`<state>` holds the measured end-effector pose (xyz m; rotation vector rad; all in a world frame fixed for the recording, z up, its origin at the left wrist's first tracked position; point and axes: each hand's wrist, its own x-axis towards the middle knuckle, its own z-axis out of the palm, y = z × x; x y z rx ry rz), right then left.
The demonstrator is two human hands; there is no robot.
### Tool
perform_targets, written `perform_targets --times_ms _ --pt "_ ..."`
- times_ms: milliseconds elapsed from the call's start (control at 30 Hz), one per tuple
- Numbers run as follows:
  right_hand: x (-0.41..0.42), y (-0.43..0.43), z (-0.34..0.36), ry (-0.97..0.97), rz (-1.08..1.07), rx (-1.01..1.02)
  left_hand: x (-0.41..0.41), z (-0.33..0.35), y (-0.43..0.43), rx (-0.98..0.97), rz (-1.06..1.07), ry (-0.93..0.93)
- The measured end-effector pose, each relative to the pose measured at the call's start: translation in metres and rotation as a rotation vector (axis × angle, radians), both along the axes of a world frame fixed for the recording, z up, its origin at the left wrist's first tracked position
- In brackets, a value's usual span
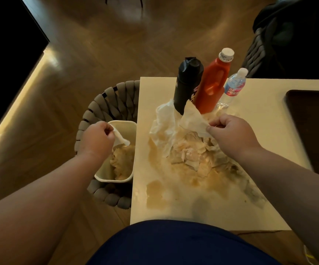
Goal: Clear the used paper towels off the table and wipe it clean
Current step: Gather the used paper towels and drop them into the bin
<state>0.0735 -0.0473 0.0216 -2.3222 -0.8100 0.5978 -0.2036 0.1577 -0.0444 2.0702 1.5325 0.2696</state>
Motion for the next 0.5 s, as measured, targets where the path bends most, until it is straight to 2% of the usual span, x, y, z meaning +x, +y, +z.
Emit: perform_targets --times_ms 233,333,500 --pt "-0.009 0.010 0.000 0.020 0.016 -0.013 0.001 -0.018 -0.005 -0.168 -0.060 0.081" --pt "-0.014 0.018 0.001 0.031 0.042 -0.019 0.020 -0.004 -0.011 -0.193 -0.130 -0.006" --pt "-0.030 0.035 0.005 0.024 0.135 -0.011 0.064 0.042 -0.031 -0.083 -0.406 -0.087"
